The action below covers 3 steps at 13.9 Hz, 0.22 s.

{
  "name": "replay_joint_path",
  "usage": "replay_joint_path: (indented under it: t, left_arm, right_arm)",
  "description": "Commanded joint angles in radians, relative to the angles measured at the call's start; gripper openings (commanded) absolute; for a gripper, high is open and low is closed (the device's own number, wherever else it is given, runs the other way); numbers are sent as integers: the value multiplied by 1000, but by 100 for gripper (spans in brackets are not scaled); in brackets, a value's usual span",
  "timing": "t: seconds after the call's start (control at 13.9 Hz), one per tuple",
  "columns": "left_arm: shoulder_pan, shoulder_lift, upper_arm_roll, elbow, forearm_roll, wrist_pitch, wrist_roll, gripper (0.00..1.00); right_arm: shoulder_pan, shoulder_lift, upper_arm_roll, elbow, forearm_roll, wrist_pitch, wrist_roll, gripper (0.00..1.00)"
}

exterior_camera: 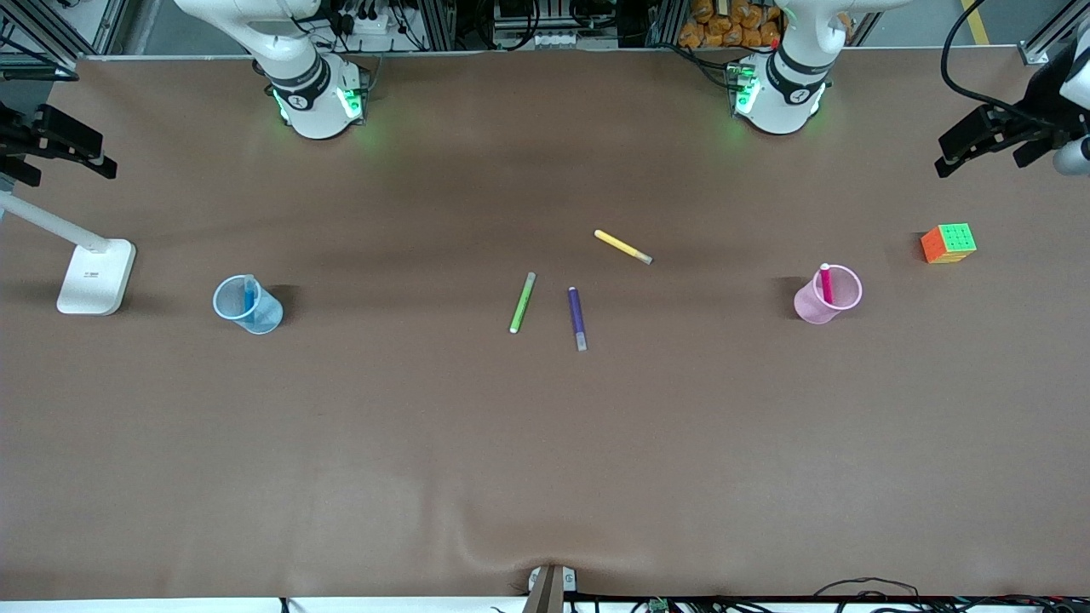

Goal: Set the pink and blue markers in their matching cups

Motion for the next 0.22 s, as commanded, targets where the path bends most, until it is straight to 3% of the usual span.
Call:
replay_joint_path:
  t: [0.0, 0.14]
  left_arm:
    - [-9, 36, -1, 44, 17, -8, 12, 100]
    - [-7, 36, 1, 50, 19, -8, 12, 100]
  right_arm:
    - [-16, 11, 11, 20, -27, -15, -18, 100]
    - [-16, 11, 11, 20, -27, -15, -18, 100]
